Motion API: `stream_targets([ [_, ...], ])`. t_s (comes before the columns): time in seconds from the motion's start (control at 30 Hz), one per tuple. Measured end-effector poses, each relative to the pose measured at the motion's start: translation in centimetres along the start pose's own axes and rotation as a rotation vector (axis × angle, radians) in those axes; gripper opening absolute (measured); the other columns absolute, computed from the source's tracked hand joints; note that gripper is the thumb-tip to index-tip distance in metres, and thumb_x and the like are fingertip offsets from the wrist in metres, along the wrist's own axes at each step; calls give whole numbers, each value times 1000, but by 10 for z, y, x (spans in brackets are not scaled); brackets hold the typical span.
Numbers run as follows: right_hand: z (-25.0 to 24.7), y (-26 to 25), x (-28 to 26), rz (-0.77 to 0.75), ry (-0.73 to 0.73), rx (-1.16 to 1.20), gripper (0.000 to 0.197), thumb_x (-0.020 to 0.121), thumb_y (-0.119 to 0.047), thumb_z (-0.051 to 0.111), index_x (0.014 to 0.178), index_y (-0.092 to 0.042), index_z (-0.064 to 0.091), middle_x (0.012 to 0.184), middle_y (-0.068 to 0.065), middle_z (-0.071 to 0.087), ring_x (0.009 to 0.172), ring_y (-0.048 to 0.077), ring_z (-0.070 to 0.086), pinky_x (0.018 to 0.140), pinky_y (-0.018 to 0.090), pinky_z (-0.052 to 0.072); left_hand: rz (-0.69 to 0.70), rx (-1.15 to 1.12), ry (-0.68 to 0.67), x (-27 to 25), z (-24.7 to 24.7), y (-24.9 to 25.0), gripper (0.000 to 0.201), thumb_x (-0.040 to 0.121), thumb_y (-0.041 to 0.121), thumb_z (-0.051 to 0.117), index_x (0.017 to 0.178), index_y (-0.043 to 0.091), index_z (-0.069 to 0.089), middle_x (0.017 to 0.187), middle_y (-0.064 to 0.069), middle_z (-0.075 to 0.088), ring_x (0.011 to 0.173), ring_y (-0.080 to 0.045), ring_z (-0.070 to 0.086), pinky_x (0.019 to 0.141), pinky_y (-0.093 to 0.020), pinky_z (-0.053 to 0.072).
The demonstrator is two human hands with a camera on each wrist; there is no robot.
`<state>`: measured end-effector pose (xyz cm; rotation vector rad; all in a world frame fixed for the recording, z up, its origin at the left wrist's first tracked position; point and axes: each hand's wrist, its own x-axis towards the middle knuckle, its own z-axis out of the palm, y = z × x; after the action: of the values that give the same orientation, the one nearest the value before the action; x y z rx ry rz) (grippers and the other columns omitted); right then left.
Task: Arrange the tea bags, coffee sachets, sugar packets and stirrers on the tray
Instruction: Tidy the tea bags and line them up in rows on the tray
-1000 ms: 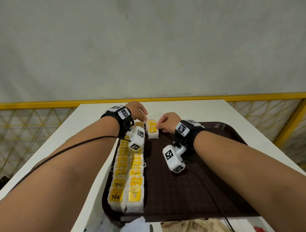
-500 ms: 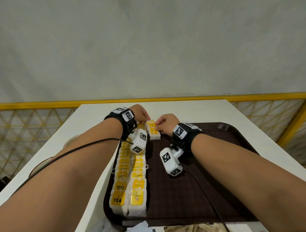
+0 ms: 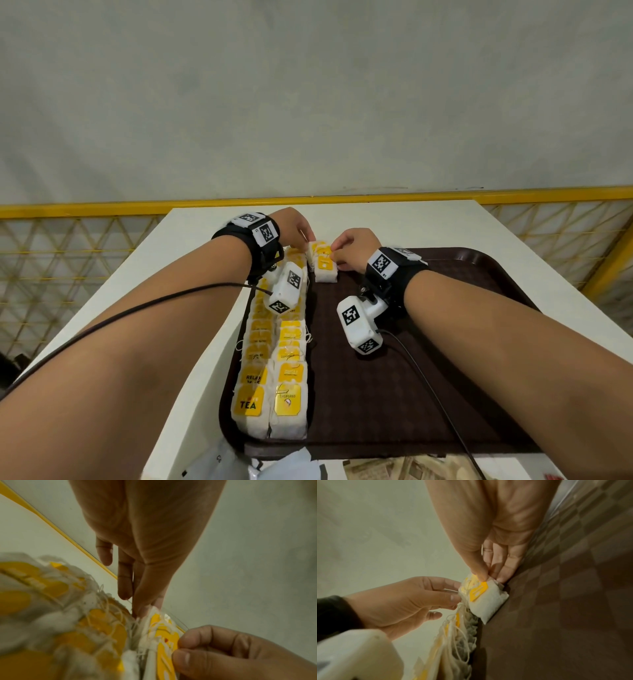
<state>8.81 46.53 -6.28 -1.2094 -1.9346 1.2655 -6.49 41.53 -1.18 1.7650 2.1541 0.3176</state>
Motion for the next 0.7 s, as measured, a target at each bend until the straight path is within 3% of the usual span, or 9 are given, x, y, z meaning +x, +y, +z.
stream_targets([
  [0.13,0,1,0,0,4,20,28,79,9,66,64,-14,59,67,6,57,74,27,61,79,44,58,-13,16,17,1,4,-1,24,82,5,68,106,8,71,92,-4,64,88,-14,57,80,-26,45],
  [0.23,0,0,-1,-15,-10,52,26,79,8,67,67,-13,57,69,6,57,76,26,60,78,44,58,-20,-8,70,0,4,-1,22,83,8,69,105,9,72,101,-6,68,95,-19,61,84,-27,47],
  [0.43,-5,-1,-2,-21,-30,37,27,81,8,66,68,-12,54,67,7,55,59,17,56,55,23,54,-14,-41,88,1,7,-2,20,85,10,67,105,8,72,108,-9,69,103,-21,62,90,-29,47],
  [0.7,-14,-2,-2,35,-141,65,24,82,8,65,71,-10,56,69,9,56,61,21,57,67,32,56,-29,-23,84,11,6,2,22,86,9,66,108,8,71,111,-9,69,91,-12,55,83,-24,43],
])
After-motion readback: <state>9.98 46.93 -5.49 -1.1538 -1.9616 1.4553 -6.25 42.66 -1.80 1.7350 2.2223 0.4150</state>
